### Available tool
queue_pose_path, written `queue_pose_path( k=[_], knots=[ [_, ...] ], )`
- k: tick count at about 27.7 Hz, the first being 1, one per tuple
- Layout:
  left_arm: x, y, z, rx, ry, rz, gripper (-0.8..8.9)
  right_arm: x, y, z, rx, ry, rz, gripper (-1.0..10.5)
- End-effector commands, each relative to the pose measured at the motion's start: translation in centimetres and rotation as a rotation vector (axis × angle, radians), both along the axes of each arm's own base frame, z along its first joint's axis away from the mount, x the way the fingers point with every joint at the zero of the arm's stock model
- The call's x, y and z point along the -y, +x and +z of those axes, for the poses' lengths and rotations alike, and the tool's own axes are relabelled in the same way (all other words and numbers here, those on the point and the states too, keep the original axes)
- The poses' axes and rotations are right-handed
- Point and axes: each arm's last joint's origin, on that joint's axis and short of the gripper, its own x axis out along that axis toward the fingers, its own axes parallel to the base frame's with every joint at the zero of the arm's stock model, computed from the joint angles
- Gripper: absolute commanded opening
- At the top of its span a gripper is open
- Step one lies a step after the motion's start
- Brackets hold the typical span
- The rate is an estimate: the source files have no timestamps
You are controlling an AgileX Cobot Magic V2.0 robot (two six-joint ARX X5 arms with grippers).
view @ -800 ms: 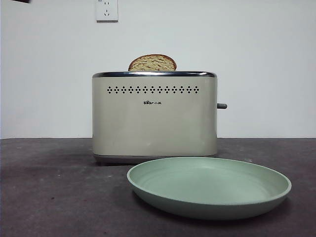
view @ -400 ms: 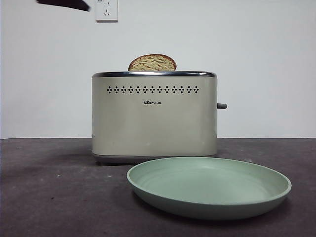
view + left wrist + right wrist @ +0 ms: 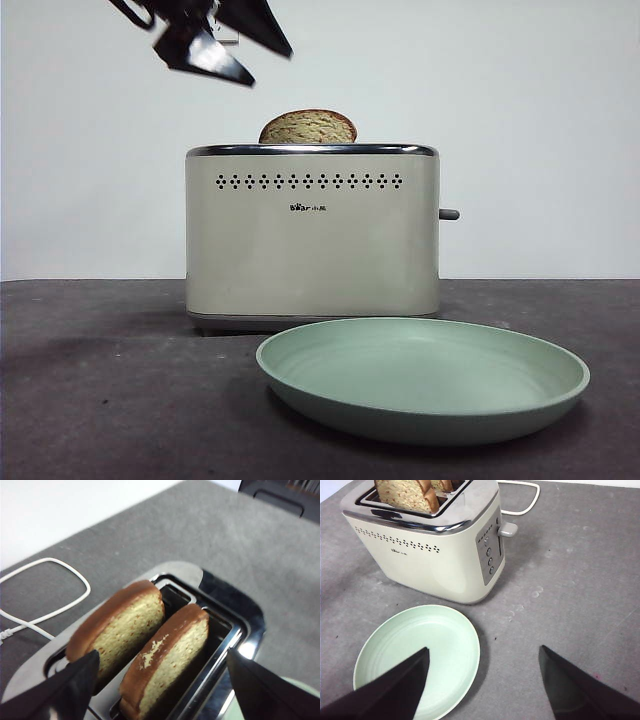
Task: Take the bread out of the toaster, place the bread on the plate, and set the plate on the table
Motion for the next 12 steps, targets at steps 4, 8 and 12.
queue_pose_path(
  k=[4, 8, 12],
  knots=[
    [1.9, 1.6, -1.4, 0.069, 0.069, -0.018, 4.17, 0.0, 0.3, 0.4, -0.003, 0.005, -0.002, 3.5],
    [2.7, 2.0, -2.2, 0.075, 0.086, -0.022, 4.17, 0.0, 0.3, 0.3, -0.017, 0.004, -0.001, 3.5],
    [3.1, 2.3, -2.8, 0.077, 0.102, -0.022, 4.04, 0.0, 0.3, 0.3, -0.018, 0.004, -0.001, 3.5]
  ],
)
